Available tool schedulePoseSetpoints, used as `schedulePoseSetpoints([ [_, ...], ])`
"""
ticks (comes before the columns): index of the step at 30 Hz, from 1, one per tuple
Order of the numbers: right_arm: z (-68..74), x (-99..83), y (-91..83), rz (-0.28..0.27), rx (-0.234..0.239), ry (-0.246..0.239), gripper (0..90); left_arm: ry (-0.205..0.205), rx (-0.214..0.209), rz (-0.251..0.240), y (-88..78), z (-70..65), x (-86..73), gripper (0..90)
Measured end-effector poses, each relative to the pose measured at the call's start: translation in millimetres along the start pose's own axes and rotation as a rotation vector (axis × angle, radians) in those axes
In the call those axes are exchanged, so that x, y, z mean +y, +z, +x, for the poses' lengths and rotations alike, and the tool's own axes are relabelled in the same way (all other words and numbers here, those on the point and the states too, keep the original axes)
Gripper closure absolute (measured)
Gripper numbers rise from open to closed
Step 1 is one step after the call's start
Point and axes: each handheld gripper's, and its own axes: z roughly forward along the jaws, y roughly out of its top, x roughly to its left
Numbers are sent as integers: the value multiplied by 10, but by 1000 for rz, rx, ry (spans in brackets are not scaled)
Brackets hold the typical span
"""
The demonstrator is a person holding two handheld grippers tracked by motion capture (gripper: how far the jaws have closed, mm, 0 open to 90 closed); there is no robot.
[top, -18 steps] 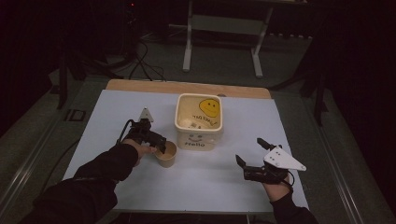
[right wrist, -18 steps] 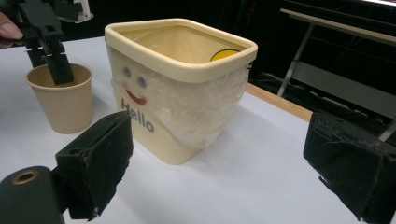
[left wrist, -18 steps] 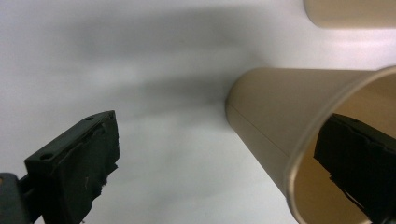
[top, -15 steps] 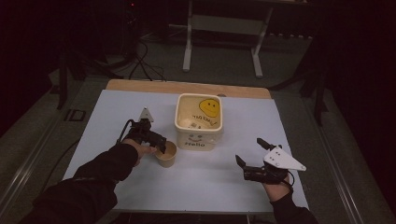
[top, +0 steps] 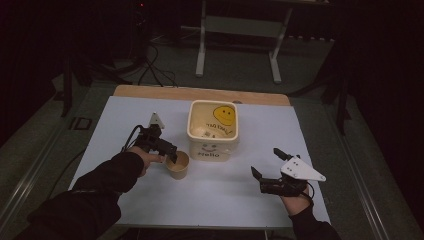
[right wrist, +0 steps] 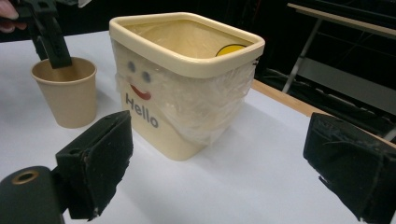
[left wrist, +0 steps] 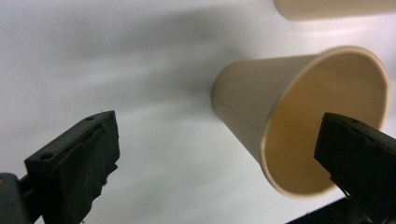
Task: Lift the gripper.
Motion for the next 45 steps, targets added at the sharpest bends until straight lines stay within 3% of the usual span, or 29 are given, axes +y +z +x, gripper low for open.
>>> schedulePoseSetpoints([
  [2,-3,-3,2,3,0,-2,82,40,-2,6,-32,-17,-5,11],
  [4,-8,-4,2,5,-2,0,82,53,-7,4,-70,-21,-1,11],
  [11,-8,-6,-3,13,6,0,82,153,37,17,-219,-74,14,11],
  [15,-3,-8,-2,16,10,1,82,225,37,37,-305,-105,16,13],
  [21,5,-10,4,26,19,-4,82,314,54,26,-417,-124,5,13],
  [30,15,-9,18,32,34,-12,82,450,83,67,-494,-154,-30,13],
  [34,22,-9,22,34,39,-16,82,517,69,64,-558,-190,-21,13],
  [35,22,-9,22,34,39,-16,82,517,69,64,-558,-190,-21,13],
  [36,23,-7,24,34,42,-17,82,562,58,66,-590,-223,-17,13],
  [40,27,-8,26,35,49,-21,82,645,69,77,-624,-311,-21,13],
  [42,31,-8,26,33,51,-23,82,683,50,77,-645,-353,-26,13],
  [43,33,-7,25,33,55,-22,82,720,70,85,-655,-383,-30,13],
  [45,37,-5,19,26,57,-23,82,765,62,95,-666,-417,-35,13],
])
